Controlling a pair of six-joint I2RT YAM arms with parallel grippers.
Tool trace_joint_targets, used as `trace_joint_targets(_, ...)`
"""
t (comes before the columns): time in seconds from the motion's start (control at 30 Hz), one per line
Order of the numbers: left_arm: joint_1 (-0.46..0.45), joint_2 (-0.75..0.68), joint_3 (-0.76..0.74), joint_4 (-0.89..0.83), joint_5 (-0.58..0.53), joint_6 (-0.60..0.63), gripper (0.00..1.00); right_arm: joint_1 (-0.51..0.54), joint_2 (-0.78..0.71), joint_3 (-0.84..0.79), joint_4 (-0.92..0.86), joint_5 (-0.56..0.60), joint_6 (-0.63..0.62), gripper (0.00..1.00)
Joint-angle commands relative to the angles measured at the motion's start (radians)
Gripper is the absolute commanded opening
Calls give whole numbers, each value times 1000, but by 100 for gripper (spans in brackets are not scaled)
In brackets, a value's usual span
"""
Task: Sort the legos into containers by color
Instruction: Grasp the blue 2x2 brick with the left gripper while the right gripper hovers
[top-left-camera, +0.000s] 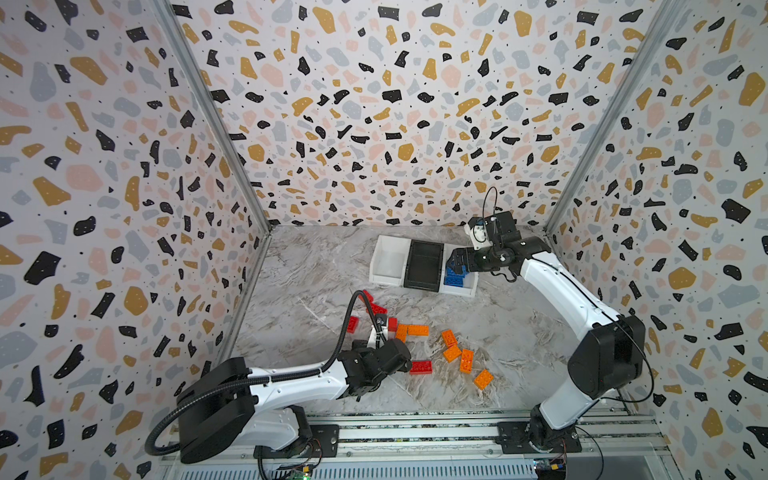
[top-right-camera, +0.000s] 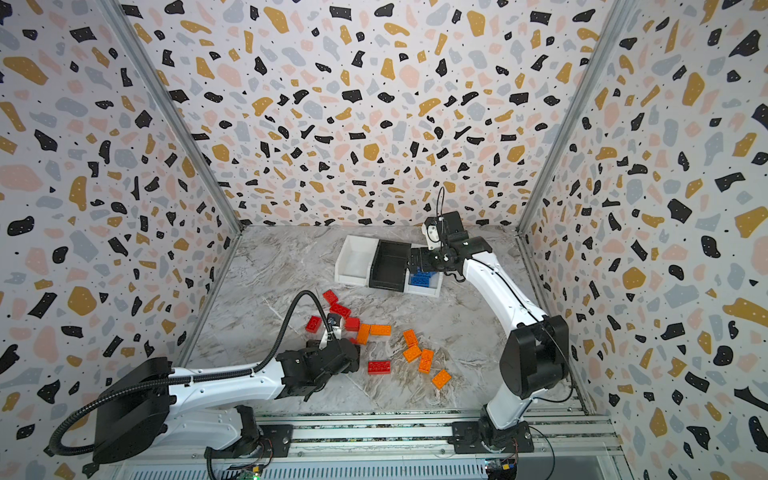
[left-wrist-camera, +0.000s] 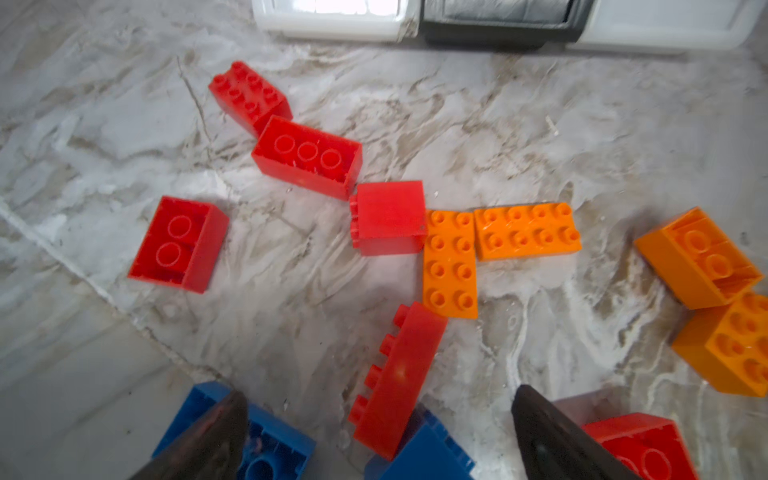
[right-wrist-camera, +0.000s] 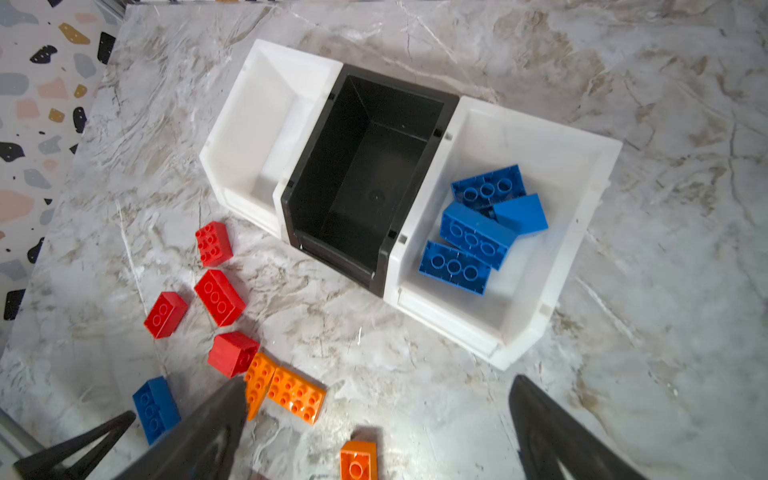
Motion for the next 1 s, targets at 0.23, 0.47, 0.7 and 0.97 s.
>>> trace_joint_targets(0.23,-28,-5,15,-96,64,-282,95,-1,-176,-164,-3,-4,47,99)
trace_joint_targets(0.47,-43,19,97,-266,90,-378,90,-1,-219,-181,-21,-13,29,99)
trace_joint_targets(0.7,-56,111,265,-467,143,-423,90,-2,-262,-184,-63,-14,-8,99)
trace_joint_targets(0.97,-56,112,328,-515,208,-521,92,-13,-330,-259,-57,-35,-22,99)
